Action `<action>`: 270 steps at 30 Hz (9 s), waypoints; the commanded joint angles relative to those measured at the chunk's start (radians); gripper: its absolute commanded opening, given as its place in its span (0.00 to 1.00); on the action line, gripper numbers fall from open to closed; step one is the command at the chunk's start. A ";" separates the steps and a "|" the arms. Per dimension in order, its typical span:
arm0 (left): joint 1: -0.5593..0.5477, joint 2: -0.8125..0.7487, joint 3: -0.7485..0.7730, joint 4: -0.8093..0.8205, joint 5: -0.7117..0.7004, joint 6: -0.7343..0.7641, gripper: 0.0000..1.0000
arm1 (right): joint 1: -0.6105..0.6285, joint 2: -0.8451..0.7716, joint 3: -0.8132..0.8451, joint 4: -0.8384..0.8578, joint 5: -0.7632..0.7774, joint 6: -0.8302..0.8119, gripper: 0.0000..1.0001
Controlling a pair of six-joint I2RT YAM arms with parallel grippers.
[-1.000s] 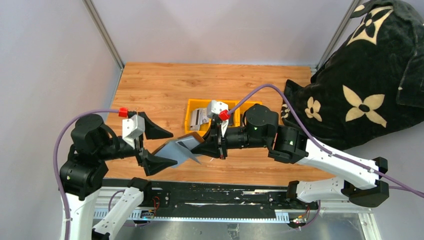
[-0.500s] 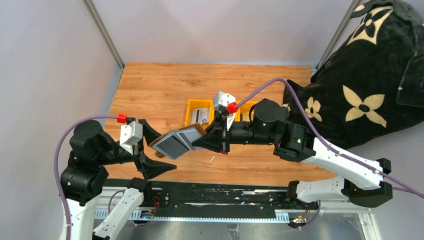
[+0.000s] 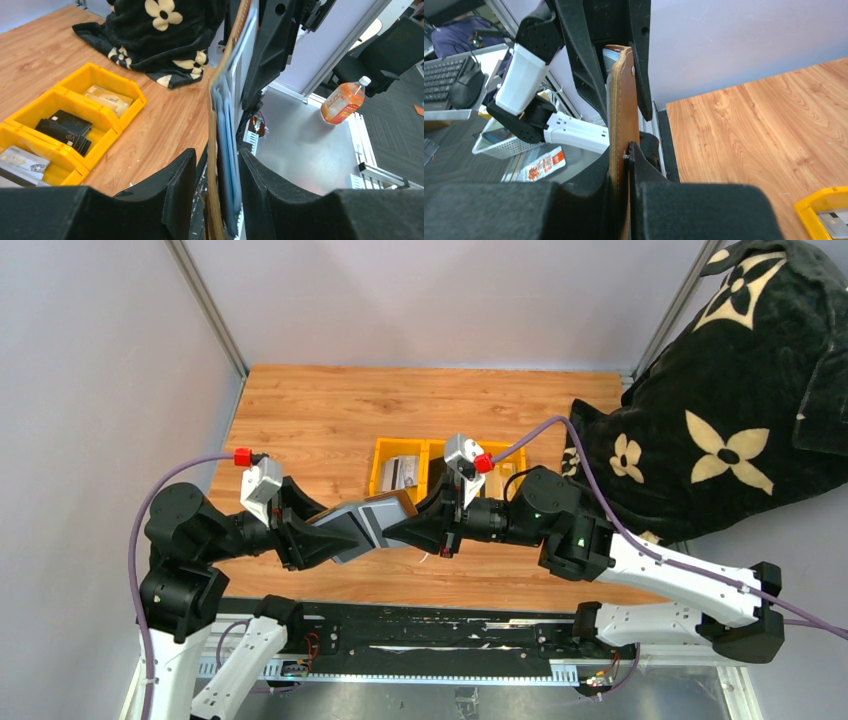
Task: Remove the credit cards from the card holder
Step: Remove the credit card from the card holder, then place the credit card in the storage box, then remove the credit card from the card holder.
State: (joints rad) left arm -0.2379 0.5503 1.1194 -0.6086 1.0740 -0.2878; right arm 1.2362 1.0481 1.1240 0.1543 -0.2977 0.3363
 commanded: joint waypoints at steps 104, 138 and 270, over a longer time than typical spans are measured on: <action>-0.001 0.303 0.224 -0.518 0.325 0.365 0.02 | -0.198 0.149 -0.193 0.565 -0.398 0.546 0.24; 0.000 0.298 0.252 -0.519 0.300 0.344 0.00 | -0.210 0.066 -0.285 0.638 -0.393 0.558 0.00; -0.001 0.069 0.210 -0.148 -0.228 0.296 0.99 | -0.315 0.155 0.263 -0.644 -0.409 -0.148 0.00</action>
State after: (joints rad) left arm -0.2333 0.6331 1.2549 -0.6735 0.8822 -0.1623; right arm 0.8993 1.1236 1.2736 0.0719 -0.6552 0.4873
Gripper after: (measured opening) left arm 0.982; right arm 0.023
